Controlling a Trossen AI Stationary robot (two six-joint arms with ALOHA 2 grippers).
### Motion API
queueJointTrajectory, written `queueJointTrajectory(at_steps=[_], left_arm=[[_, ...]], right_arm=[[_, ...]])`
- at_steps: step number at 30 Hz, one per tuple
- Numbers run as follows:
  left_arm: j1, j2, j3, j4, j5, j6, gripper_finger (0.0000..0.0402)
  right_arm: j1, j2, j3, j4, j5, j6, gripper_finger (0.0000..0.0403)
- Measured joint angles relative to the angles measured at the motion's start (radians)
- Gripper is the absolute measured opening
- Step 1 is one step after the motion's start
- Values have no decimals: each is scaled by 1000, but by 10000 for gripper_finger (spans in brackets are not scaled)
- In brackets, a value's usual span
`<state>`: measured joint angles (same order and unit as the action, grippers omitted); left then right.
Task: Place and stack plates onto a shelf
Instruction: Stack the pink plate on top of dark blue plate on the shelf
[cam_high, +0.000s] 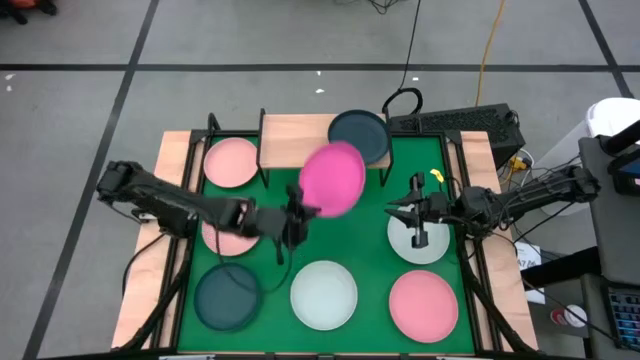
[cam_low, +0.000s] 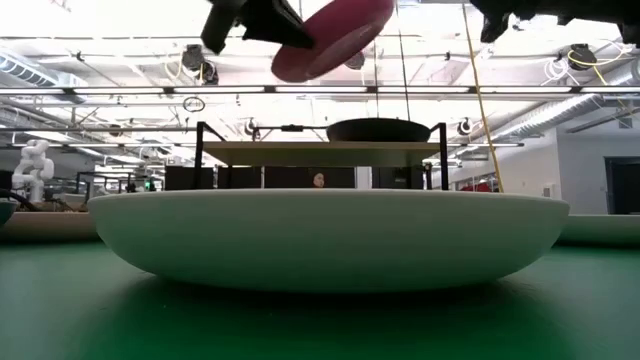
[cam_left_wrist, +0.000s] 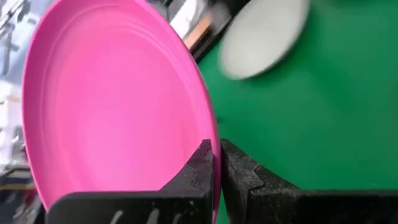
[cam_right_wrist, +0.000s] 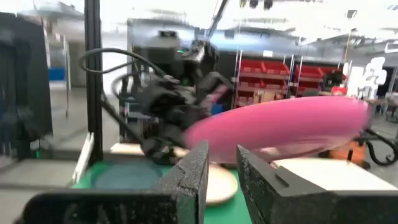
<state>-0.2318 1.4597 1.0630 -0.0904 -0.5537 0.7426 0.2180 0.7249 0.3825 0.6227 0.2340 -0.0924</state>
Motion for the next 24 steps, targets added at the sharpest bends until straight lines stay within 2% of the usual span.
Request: queueJointTrajectory(at_steps=[6,9,13,19,24], left_arm=[[203,29,234,-211,175,66,12],[299,65,310,-290,230,94,12],[391,145,395,-341,289,143,12],[454,298,520,-394,302,232,12],[487,411,657,-517,309,275,12]], right_arm=[[0,-10,0,21,-1,17,68],[0,-14,0,49,-2,-7,68],[2,-21,0,176,-29,-71,68],[5,-34,1,201,-28,-117,68],[5,-30,1,185,-26,-133,68]])
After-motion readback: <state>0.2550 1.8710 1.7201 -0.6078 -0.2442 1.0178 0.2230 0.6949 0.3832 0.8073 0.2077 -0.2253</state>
